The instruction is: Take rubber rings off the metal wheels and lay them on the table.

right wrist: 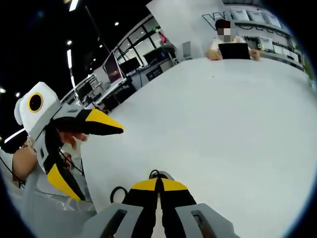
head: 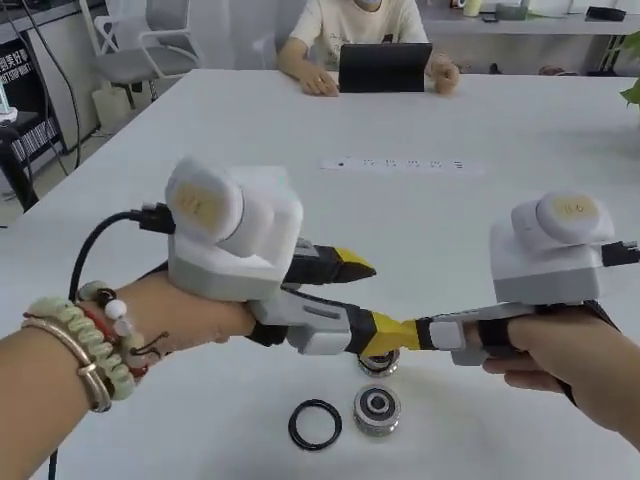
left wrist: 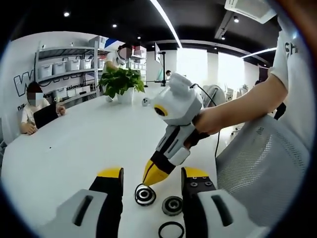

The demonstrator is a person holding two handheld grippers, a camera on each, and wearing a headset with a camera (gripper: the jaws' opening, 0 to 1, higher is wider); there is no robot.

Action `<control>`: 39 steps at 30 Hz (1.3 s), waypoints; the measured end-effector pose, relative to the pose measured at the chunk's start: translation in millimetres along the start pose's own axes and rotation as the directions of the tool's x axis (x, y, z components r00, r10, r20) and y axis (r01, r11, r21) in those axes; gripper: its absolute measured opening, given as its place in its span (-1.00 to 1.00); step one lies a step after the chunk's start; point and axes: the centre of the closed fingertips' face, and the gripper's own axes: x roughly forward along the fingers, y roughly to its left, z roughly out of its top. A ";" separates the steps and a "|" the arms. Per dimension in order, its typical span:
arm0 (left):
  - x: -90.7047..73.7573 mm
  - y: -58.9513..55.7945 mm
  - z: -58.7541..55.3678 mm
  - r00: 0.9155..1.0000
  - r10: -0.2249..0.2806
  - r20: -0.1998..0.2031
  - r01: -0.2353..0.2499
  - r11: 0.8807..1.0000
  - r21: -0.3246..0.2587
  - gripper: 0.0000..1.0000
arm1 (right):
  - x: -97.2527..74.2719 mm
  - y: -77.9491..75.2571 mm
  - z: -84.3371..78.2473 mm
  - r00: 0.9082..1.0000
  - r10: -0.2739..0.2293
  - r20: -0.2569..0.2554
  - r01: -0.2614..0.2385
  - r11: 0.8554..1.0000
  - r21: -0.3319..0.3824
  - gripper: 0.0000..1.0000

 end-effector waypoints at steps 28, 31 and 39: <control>-126.7 -5.2 -7.9 0.984 0.173 0.047 -0.172 0.985 -0.031 0.19 | -9.1 20.3 18.3 0.996 0.070 0.056 -0.071 0.997 0.024 -1.00; -135.5 -7.5 -14.9 0.981 0.190 0.048 -0.188 0.981 -0.046 0.22 | -7.8 30.3 17.1 0.993 0.108 0.047 -0.110 0.993 0.038 -1.00; -153.6 -13.8 -35.3 0.969 0.242 0.048 -0.236 0.966 -0.103 0.31 | -1.3 49.6 8.3 0.990 0.142 -0.009 -0.142 0.990 -0.014 -1.00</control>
